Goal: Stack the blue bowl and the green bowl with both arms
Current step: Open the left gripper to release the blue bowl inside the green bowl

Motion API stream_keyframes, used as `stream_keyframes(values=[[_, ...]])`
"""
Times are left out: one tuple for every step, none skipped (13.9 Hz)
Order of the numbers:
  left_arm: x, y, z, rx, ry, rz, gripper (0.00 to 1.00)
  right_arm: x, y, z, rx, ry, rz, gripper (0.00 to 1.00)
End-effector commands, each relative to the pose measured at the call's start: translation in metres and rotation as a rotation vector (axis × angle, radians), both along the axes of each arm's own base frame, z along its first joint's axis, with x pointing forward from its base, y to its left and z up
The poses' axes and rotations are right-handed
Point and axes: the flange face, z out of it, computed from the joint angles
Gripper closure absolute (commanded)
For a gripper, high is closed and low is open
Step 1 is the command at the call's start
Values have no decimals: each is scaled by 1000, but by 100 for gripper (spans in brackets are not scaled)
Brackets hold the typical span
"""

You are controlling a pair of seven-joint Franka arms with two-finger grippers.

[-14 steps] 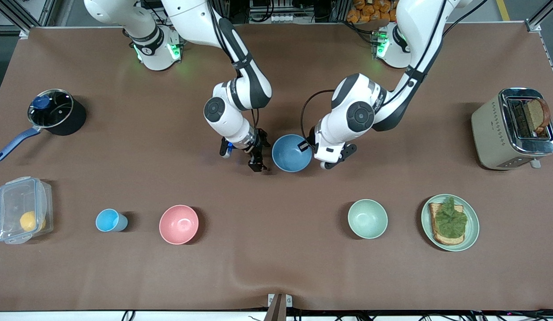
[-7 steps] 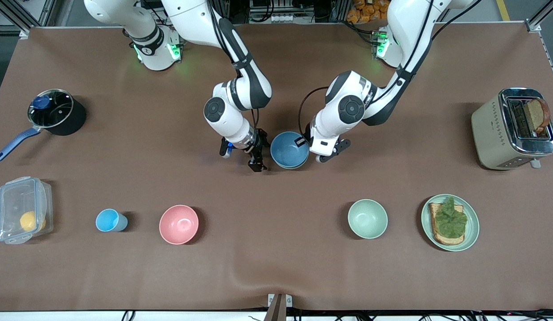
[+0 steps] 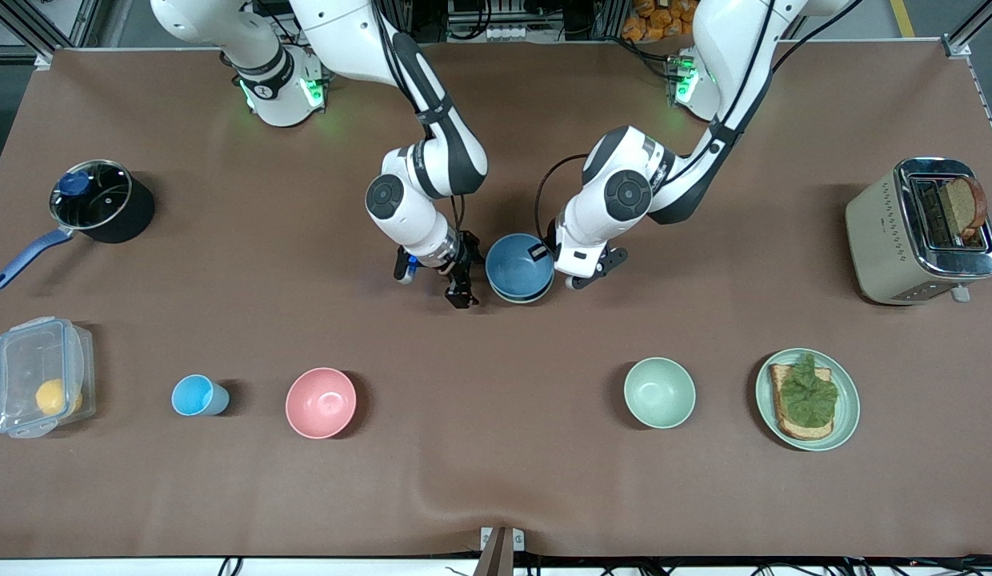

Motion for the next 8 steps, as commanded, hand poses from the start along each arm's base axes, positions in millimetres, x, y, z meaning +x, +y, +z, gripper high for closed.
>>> stream_keyframes(values=[[-4,-3,-3,-17,-5,32,100,3,3,-1,17,-2,-10,0],[-5,-3,-8,-15,1,33,100,2,4,-1,17,-3,-8,0],[-5,-3,-10,-15,0,33,100,3,4,-1,17,-4,-9,0],[-5,-3,-10,-16,0,35,100,3,4,-1,17,-3,-10,0],[-6,-3,-14,-13,6,35,100,4,2,-1,16,-4,-13,0],[-6,-2,-17,-10,11,34,100,4,3,-1,17,-4,-10,0],[-6,-3,-18,-13,6,37,100,4,2,-1,16,-5,-11,0],[-6,-3,-19,-13,6,37,100,4,2,-1,16,-5,-11,0]])
